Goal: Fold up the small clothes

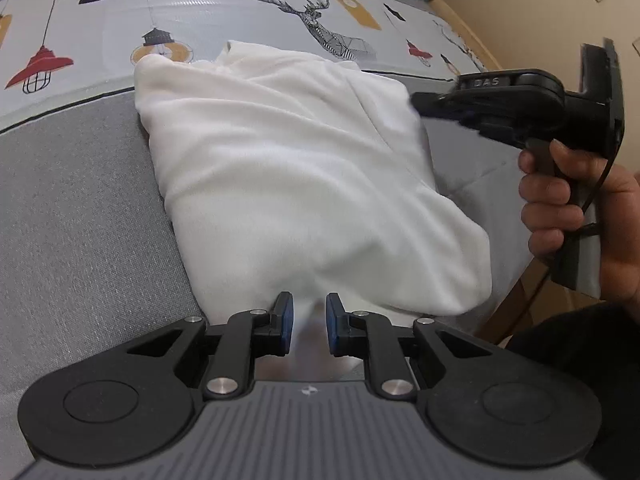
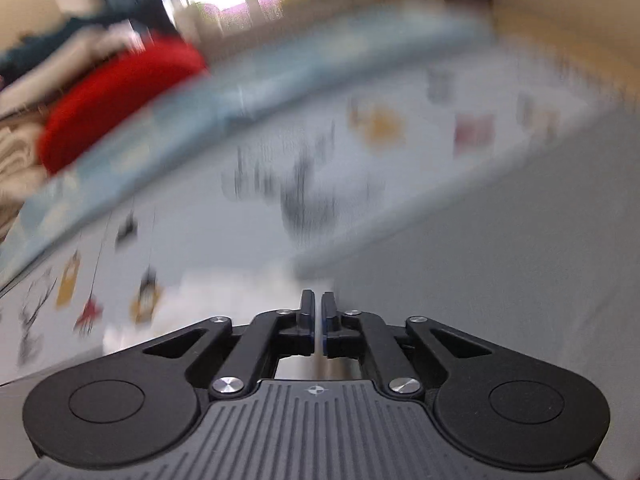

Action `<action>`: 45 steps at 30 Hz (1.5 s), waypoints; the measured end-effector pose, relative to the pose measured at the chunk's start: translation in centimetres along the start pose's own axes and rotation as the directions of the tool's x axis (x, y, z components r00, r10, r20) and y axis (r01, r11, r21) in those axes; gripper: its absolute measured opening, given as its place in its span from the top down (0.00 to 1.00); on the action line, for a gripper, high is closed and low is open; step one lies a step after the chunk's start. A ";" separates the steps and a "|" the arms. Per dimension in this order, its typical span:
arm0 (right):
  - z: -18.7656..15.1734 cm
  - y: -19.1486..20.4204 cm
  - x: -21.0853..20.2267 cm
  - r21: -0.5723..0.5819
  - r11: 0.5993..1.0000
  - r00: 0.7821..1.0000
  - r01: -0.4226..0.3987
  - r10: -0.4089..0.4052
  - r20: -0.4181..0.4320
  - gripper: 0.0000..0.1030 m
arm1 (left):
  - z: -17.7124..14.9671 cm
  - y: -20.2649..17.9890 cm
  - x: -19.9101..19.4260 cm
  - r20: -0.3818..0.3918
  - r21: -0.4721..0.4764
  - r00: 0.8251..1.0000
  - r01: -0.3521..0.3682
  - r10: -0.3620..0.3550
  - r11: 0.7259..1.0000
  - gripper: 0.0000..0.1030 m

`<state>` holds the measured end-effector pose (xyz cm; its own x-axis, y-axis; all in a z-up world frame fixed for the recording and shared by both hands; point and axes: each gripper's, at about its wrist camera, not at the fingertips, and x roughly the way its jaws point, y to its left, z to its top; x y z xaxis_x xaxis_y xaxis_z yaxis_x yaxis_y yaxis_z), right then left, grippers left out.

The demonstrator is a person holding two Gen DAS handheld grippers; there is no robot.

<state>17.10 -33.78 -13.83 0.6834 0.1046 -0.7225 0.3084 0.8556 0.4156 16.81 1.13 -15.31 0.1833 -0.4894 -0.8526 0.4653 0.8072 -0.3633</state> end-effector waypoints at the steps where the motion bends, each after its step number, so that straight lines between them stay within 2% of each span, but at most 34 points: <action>1: -0.1 0.2 0.1 -0.022 1.000 1.000 -0.011 0.010 -0.007 0.82 | 0.0 0.1 -0.2 0.006 -0.008 1.000 0.005 -0.005 1.000 0.83; 2: -0.2 0.5 -0.1 -0.044 0.999 1.000 -0.004 0.004 0.007 0.61 | 0.1 0.3 -0.5 0.017 -0.016 1.000 0.008 -0.008 1.000 0.83; 3: -0.2 0.7 -0.3 -0.057 0.998 1.000 0.009 -0.008 0.024 0.46 | 0.1 0.5 -0.8 0.026 -0.023 1.000 0.009 -0.008 1.000 0.83; 4: -0.2 0.6 -0.3 -0.057 0.998 1.000 0.012 -0.010 0.029 0.44 | 0.1 0.8 -1.1 0.034 -0.032 0.999 0.009 -0.008 0.999 0.83; 5: -0.3 0.5 -0.2 -0.048 0.999 1.000 0.006 -0.005 0.020 0.47 | 0.0 1.0 -1.2 0.038 -0.040 0.999 0.009 -0.008 0.999 0.83; 7: -0.3 0.4 0.4 -0.032 0.999 0.999 -0.033 0.033 -0.010 0.84 | -0.2 1.3 -1.4 0.035 -0.048 0.999 0.001 0.001 0.999 0.83; 8: -0.2 0.8 0.5 -0.049 0.998 0.999 -0.035 0.035 0.001 0.98 | -0.3 1.3 -1.4 0.032 -0.047 0.999 -0.003 0.005 0.999 0.83; 9: -0.1 1.4 -0.1 -0.091 0.996 0.998 -0.012 0.017 0.064 0.98 | -0.4 1.3 -1.4 0.029 -0.045 1.000 -0.007 0.008 0.999 0.83; 11: 0.1 2.3 -2.5 -0.130 0.991 0.972 -0.012 0.042 0.230 0.98 | -0.5 1.4 -1.5 0.025 -0.042 1.000 -0.009 0.010 0.999 0.83; 12: 0.2 2.5 -3.1 -0.133 0.991 0.959 -0.019 0.056 0.276 0.98 | -0.6 1.4 -1.5 0.024 -0.040 1.000 -0.007 0.008 0.999 0.83; 13: 0.1 2.7 -2.9 -0.143 0.990 0.960 0.010 0.030 0.279 0.98 | -0.7 1.5 -1.5 0.022 -0.038 1.000 -0.008 0.009 0.999 0.83; 15: -0.3 3.2 -1.2 -0.189 0.973 0.973 0.134 -0.094 0.211 0.95 | -0.9 1.5 -1.3 0.011 -0.035 1.000 -0.021 0.021 0.999 0.83; 16: -0.6 3.5 -0.7 -0.217 0.958 0.970 0.188 -0.147 0.191 0.95 | -1.0 1.6 -1.2 0.007 -0.035 1.000 -0.027 0.027 0.999 0.83; 17: -0.7 3.5 -0.7 -0.231 0.951 0.968 0.204 -0.162 0.190 0.95 | -1.0 1.6 -1.2 0.006 -0.035 1.000 -0.029 0.029 0.999 0.83; 19: -0.5 3.1 -1.7 -0.222 0.963 0.977 0.153 -0.114 0.181 0.90 | -0.9 1.5 -1.4 0.019 -0.040 0.999 -0.027 0.028 0.999 0.83; 21: -0.4 2.5 -2.6 -0.190 0.979 0.990 0.074 -0.049 0.134 0.63 | -0.7 1.5 -1.5 0.035 -0.051 0.999 -0.021 0.023 0.998 0.83; 22: -0.5 2.1 -3.0 -0.183 0.983 0.995 0.033 -0.016 0.094 0.58 | -0.5 1.5 -1.6 0.039 -0.055 0.999 -0.019 0.021 0.998 0.83; 23: -0.7 1.8 -3.0 -0.187 0.982 0.999 0.000 0.009 0.050 0.55 | -0.4 1.5 -1.5 0.040 -0.057 0.999 -0.019 0.022 0.998 0.83; 25: -1.2 1.4 -3.1 -0.219 0.975 0.999 -0.044 0.038 -0.032 0.55 | -0.4 1.2 -1.2 0.035 -0.054 0.999 -0.026 0.028 0.998 0.83; 29: -2.8 -0.2 -3.8 -0.251 0.965 0.983 -0.076 0.030 -0.180 0.54 | -0.3 0.8 -0.6 0.025 -0.050 0.999 -0.044 0.046 0.998 0.83; 32: -4.2 -1.5 -2.9 -0.237 0.966 0.944 -0.099 0.016 -0.330 0.54 | -0.4 0.7 -0.6 0.031 -0.061 0.998 -0.054 0.056 0.997 0.83; 34: -5.3 -1.3 -3.2 -0.277 0.954 0.930 -0.116 0.006 -0.367 0.56 | -0.6 0.7 -0.8 0.037 -0.068 0.998 -0.053 0.056 0.996 0.83; 36: -5.7 -1.0 -4.2 -0.305 0.939 0.933 -0.156 0.039 -0.359 0.96 | -0.8 0.6 -1.0 0.041 -0.070 0.998 -0.052 0.055 0.996 0.83; 40: -3.9 -1.8 -7.2 -0.238 0.953 0.967 -0.190 0.140 -0.214 0.97 | -1.6 0.3 -0.9 0.019 -0.040 0.999 -0.050 0.051 0.998 0.83; 42: -3.9 -2.4 -6.8 -0.261 0.957 0.975 -0.128 0.073 -0.211 0.97 | -2.1 0.0 -0.1 -0.022 0.003 0.998 -0.056 0.056 0.998 0.83; 43: -4.7 -2.6 -5.9 -0.282 0.955 0.967 -0.092 0.018 -0.256 0.97 | -2.4 -0.2 0.5 -0.053 0.032 0.996 -0.075 0.076 0.997 0.82; 45: -6.4 -2.5 -4.0 -0.345 0.938 0.929 -0.039 -0.093 -0.359 0.95 | -2.9 -0.3 1.3 -0.096 0.068 0.988 -0.115 0.121 0.991 0.79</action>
<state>9.32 -33.05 -15.50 0.3686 0.1995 -0.9079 0.0340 0.9731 0.2277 14.38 1.18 -17.35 0.1544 -0.3538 -0.9225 0.4990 0.8338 -0.2362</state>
